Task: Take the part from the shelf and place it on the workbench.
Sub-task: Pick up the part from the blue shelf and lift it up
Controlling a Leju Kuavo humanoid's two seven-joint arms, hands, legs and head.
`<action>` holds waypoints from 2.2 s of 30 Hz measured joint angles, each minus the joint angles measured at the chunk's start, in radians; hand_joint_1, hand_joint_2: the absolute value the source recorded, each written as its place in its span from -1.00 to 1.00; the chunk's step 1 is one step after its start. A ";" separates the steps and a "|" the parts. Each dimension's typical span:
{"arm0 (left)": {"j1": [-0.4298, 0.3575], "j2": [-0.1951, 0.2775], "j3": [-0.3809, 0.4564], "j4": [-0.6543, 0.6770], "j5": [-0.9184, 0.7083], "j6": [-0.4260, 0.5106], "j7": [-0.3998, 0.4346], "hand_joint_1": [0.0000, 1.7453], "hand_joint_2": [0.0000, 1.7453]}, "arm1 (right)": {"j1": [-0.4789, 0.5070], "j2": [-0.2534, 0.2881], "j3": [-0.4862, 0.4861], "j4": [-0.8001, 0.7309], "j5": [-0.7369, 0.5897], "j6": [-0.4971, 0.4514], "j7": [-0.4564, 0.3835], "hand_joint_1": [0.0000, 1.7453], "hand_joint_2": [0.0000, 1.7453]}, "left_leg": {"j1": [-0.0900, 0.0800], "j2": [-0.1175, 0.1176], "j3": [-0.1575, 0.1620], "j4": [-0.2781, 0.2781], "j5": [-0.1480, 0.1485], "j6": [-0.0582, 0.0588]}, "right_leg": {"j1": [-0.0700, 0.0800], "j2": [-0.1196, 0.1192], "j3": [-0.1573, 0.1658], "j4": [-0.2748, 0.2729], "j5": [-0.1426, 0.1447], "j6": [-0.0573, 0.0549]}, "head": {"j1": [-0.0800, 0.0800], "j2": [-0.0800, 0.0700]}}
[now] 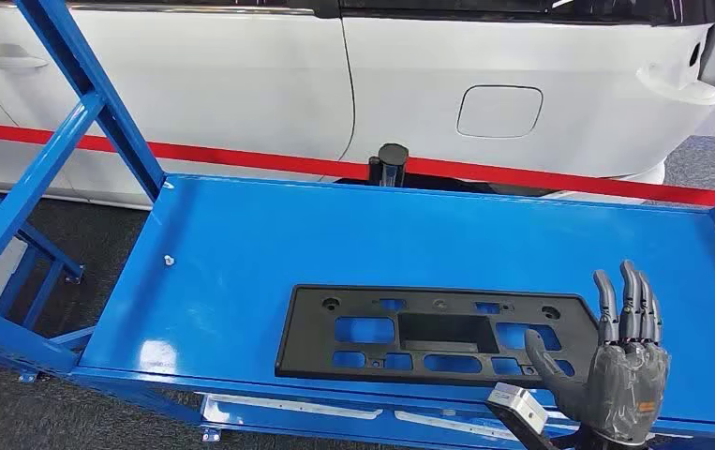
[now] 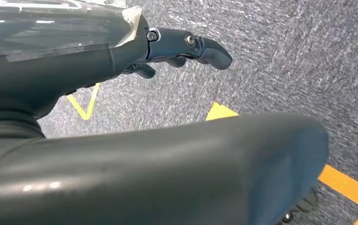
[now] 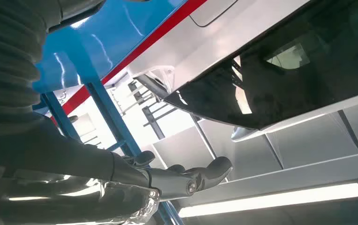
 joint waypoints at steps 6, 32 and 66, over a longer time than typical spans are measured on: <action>0.000 -0.001 0.000 0.000 0.011 -0.004 -0.012 -1.00 -1.00 | 0.007 -0.016 0.006 -0.001 -0.014 -0.012 -0.003 -1.00 1.00 | 0.002 0.002 0.011 -0.014 0.009 0.021 | -0.008 0.000 0.005 0.006 -0.005 0.025 | 0.000 0.000; 0.004 -0.003 0.002 0.001 0.012 0.005 -0.034 -1.00 -1.00 | -0.001 -0.027 0.007 0.029 -0.033 -0.038 -0.005 -1.00 1.00 | 0.015 0.005 0.046 0.049 -0.044 -0.013 | -0.007 -0.010 -0.028 0.011 0.040 -0.015 | 0.000 0.000; 0.006 -0.003 -0.015 0.002 -0.021 -0.011 -0.048 -1.00 -1.00 | -0.090 -0.064 0.018 0.190 0.122 0.073 0.087 -1.00 1.00 | -0.007 0.006 0.083 -0.048 -0.026 -0.007 | -0.005 -0.012 -0.040 0.006 0.056 0.009 | 0.000 0.000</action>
